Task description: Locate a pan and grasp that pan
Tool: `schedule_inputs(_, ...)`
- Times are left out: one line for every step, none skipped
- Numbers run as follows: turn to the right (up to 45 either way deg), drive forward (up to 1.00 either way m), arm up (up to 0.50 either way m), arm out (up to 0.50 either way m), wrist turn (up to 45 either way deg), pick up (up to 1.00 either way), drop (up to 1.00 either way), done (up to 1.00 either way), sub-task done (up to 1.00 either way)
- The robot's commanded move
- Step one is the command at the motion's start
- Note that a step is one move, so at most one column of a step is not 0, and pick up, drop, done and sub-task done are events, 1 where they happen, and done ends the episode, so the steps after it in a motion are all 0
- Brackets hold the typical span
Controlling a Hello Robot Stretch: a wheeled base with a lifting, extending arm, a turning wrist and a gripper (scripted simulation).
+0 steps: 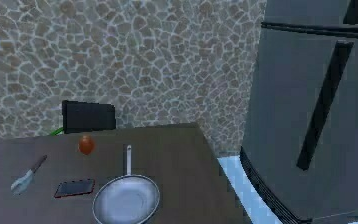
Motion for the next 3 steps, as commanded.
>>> schedule_inputs(-45.0, 0.0, 0.0, 0.0, 0.0, 0.0, 0.0, 0.0, 0.0)
schedule_inputs(-45.0, 0.0, 0.0, 0.0, 0.0, 0.0, 0.0, 0.0, 0.0)
schedule_inputs(-15.0, 0.0, 0.0, 0.0, 0.0, 0.0, 0.0, 0.0, 0.0)
